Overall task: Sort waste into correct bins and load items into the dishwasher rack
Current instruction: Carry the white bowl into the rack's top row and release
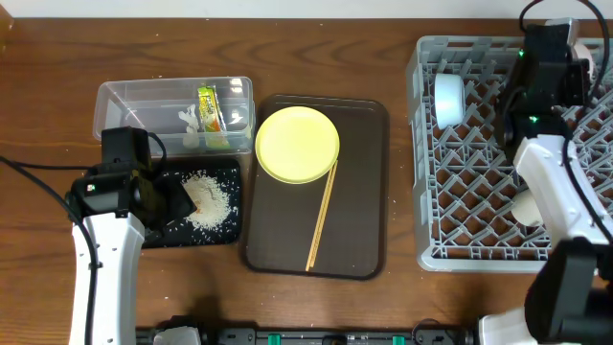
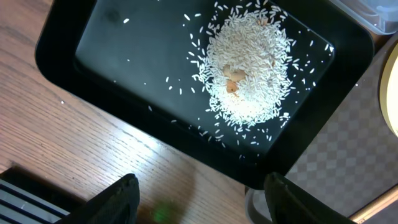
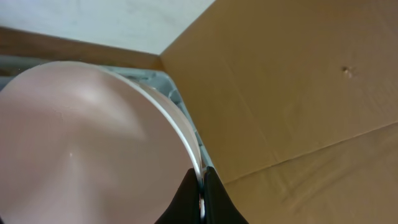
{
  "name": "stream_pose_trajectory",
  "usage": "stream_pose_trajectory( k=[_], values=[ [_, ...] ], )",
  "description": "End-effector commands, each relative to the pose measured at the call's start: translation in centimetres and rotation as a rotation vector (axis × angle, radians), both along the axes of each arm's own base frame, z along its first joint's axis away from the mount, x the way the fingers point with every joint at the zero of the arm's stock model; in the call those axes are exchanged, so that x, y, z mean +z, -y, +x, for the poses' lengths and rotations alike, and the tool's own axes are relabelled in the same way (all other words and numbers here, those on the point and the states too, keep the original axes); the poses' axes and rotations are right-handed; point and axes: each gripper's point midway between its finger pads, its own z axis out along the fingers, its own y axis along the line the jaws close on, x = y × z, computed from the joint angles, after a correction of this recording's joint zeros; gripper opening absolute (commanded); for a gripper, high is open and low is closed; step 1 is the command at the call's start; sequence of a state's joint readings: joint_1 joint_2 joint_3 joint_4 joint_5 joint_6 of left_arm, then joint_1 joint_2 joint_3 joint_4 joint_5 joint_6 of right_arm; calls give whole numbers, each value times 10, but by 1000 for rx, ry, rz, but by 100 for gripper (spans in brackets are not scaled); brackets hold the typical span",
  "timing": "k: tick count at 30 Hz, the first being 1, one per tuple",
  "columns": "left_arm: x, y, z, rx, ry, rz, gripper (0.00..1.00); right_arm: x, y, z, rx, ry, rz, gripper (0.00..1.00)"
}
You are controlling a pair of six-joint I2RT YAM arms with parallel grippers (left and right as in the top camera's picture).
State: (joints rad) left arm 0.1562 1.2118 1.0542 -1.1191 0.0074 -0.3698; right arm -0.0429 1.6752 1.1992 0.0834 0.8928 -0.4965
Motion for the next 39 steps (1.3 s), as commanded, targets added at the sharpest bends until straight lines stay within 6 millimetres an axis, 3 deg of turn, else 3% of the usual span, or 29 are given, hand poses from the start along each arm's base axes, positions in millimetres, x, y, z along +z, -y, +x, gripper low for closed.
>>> stream_pose_trajectory(
  k=[1, 9, 17, 28, 39],
  values=[
    [1, -3, -2, 17, 1, 13, 67, -12, 8, 4, -36, -23, -23, 1],
    [1, -1, -1, 13, 5, -2, 67, -47, 7, 23, -32, -40, -22, 1],
    [1, 0, -1, 12, 8, -4, 67, -30, 1, 36, -16, 93, -23, 1],
    [1, 0, -1, 12, 8, -4, 67, -33, -12, 45, 45, 101, 1, 1],
    [1, 0, -1, 12, 8, -4, 67, -65, -14, 49, 35, 29, -4, 1]
  ],
)
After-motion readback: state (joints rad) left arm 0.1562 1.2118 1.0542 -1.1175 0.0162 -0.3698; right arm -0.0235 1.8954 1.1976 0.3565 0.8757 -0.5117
